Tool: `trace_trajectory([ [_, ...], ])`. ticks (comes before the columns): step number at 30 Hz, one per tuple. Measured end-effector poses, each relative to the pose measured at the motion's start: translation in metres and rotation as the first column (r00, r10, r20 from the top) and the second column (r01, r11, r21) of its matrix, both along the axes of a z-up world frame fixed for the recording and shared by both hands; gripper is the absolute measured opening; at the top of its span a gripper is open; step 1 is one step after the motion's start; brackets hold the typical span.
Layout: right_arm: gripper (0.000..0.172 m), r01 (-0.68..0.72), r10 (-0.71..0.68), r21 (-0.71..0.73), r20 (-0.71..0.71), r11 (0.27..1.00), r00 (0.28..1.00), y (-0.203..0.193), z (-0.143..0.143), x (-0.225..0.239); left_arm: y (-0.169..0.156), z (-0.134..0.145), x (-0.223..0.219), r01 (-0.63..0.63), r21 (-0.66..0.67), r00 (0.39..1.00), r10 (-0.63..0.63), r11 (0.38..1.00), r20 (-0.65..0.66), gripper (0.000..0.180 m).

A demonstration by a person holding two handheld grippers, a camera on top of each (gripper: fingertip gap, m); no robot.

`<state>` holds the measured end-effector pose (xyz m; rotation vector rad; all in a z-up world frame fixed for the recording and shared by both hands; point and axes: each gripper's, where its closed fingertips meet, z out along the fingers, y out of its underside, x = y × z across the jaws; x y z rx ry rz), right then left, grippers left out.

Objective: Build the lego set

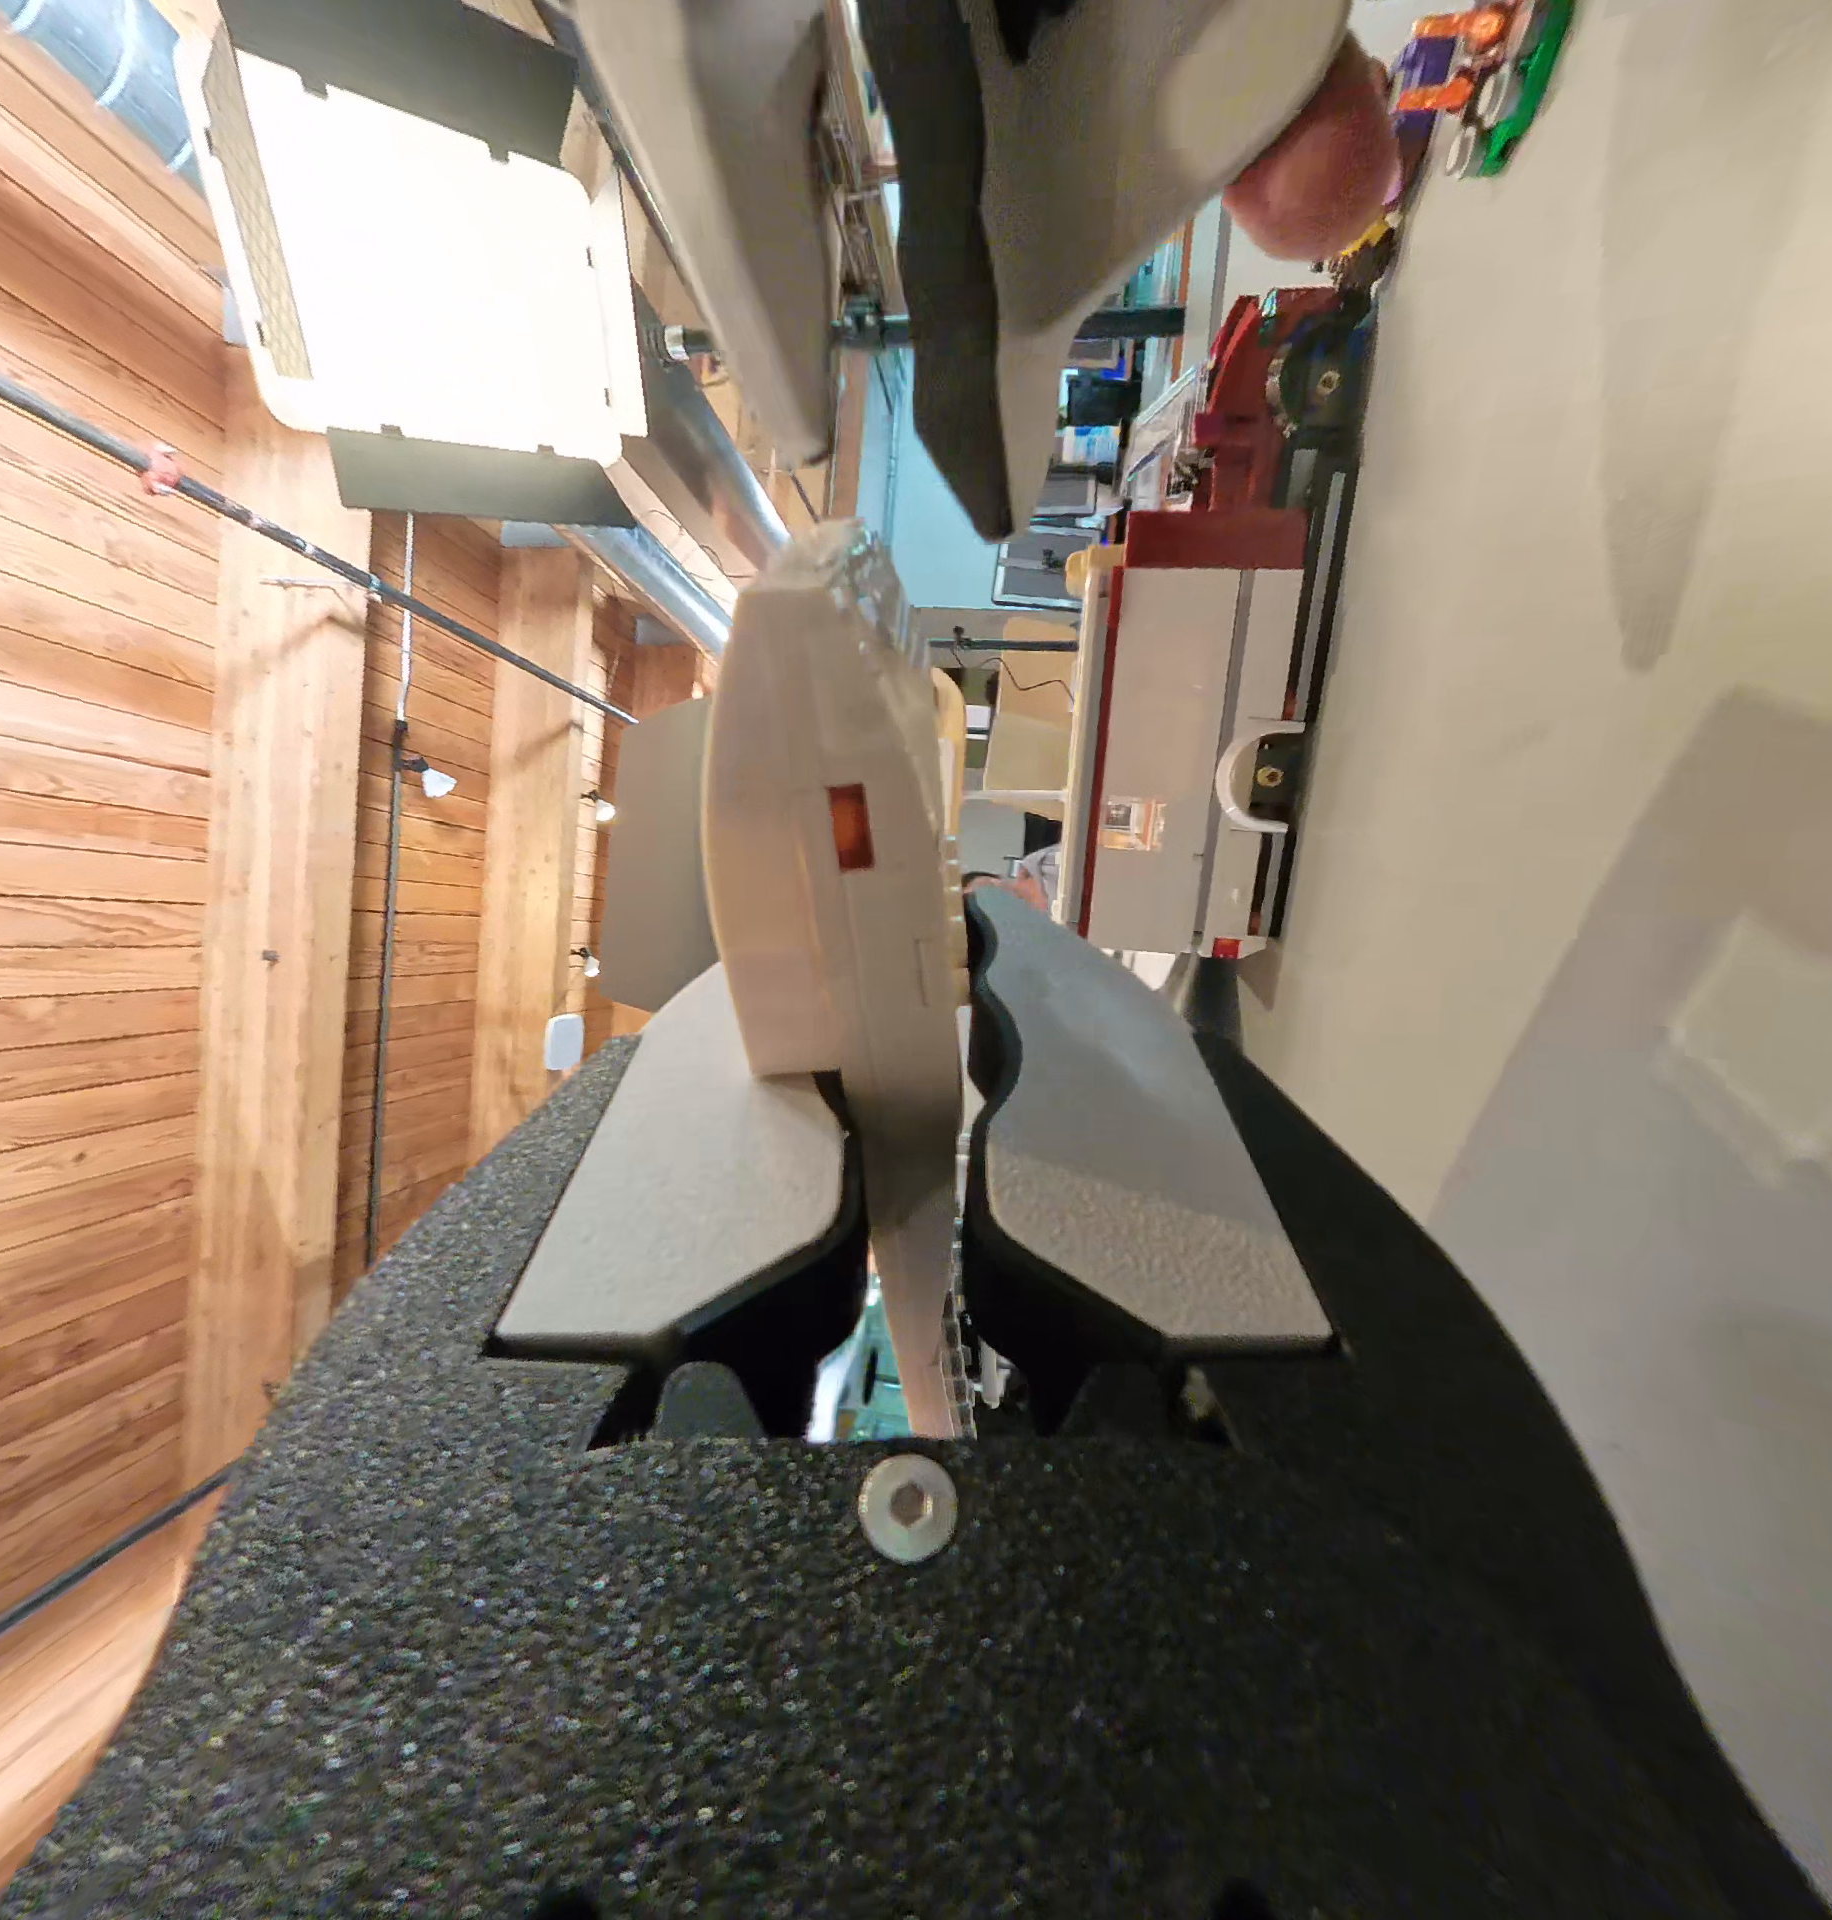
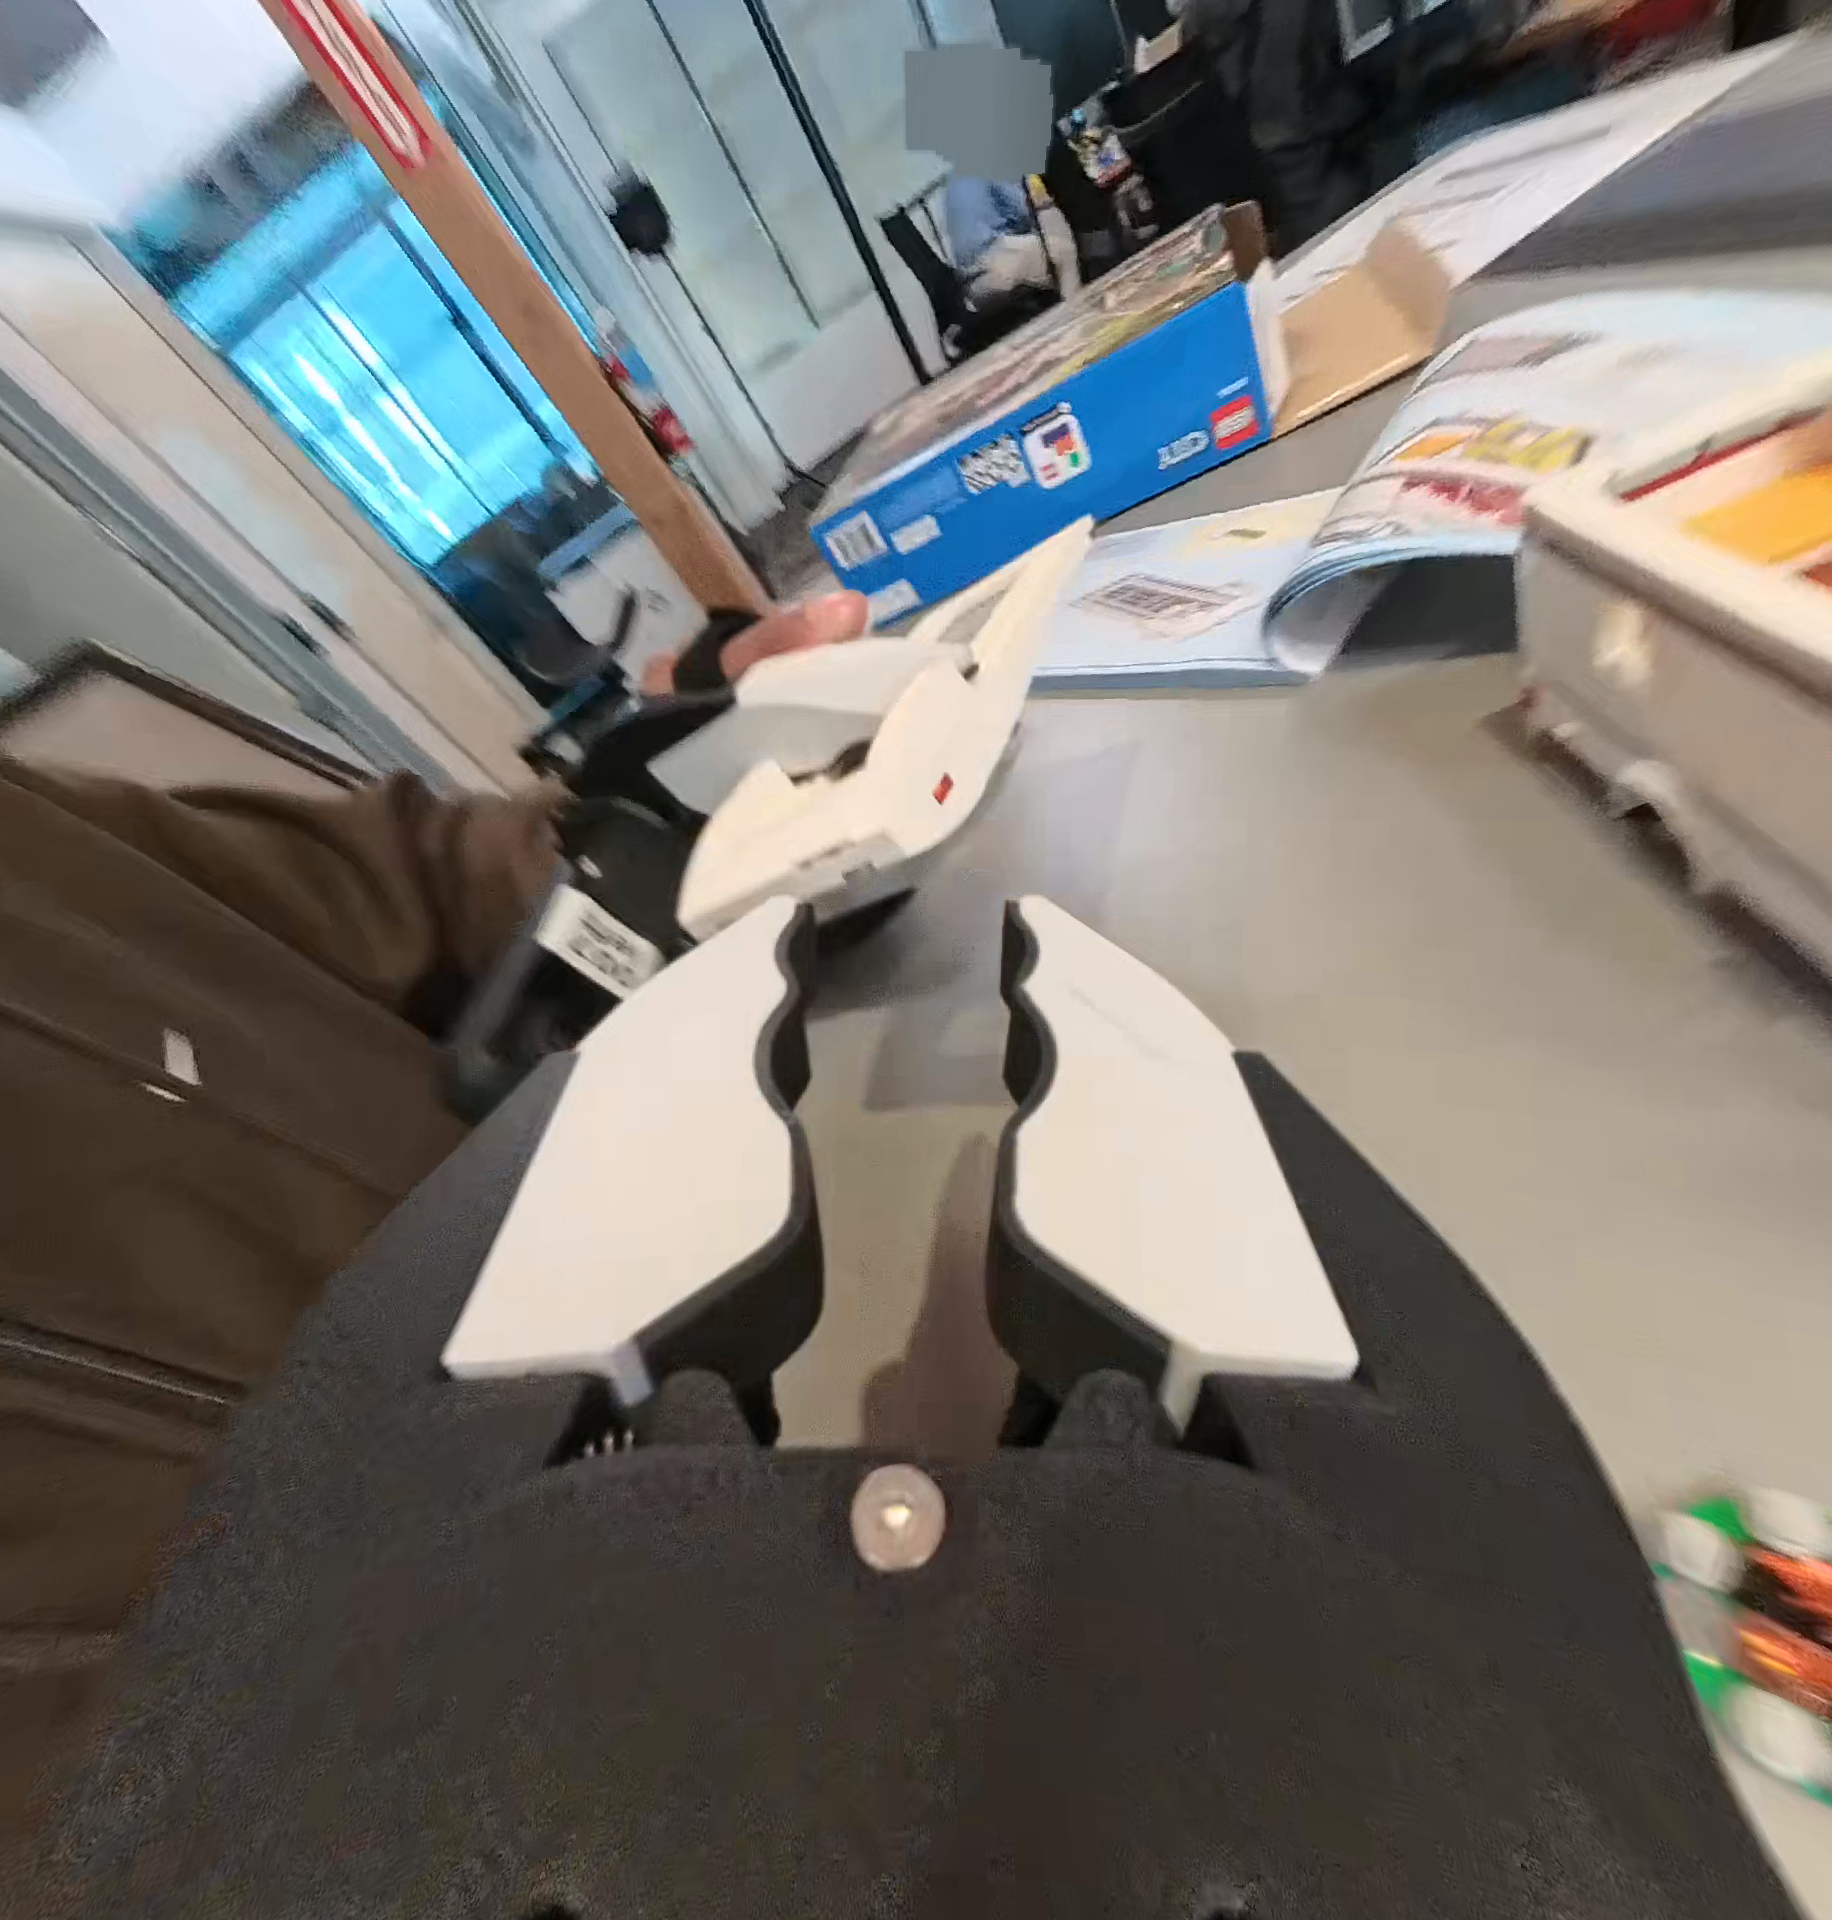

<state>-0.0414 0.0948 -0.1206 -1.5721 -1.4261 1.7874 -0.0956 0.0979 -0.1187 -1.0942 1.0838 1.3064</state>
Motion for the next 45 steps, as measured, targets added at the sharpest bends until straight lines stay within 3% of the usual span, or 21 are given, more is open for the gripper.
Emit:
trace_trajectory([
  [3,0.036,-0.034,0.035,-0.148,0.005,0.988,0.999,-0.007,0.004,-0.003,-0.002,0.001,0.006,0.012,0.022,0.999,-0.012,1.000,-0.041,0.015],
  [8,0.027,-0.044,0.048,-0.221,0.013,0.974,0.999,-0.013,0.005,-0.005,-0.004,0.004,0.007,0.016,0.047,0.998,-0.013,0.999,-0.059,0.015],
  [17,0.022,-0.037,0.034,-0.203,-0.019,0.978,0.999,-0.012,0.005,-0.005,-0.005,0.006,0.006,0.014,0.068,0.998,-0.011,0.998,-0.054,0.018],
  [30,0.020,-0.055,0.047,-0.284,-0.033,0.957,0.998,-0.011,0.005,-0.004,-0.004,0.006,0.005,0.025,0.064,0.999,-0.024,0.998,-0.026,0.018],
  [36,0.019,-0.018,0.004,-0.272,-0.051,0.962,0.999,-0.001,0.010,-0.005,0.000,0.002,0.004,0.036,0.021,0.999,-0.036,0.999,0.014,0.024],
  [45,0.018,0.027,-0.031,-0.051,-0.072,0.998,0.997,0.005,0.009,-0.003,0.003,-0.017,0.003,0.077,-0.124,0.996,-0.070,0.989,0.058,0.052],
])
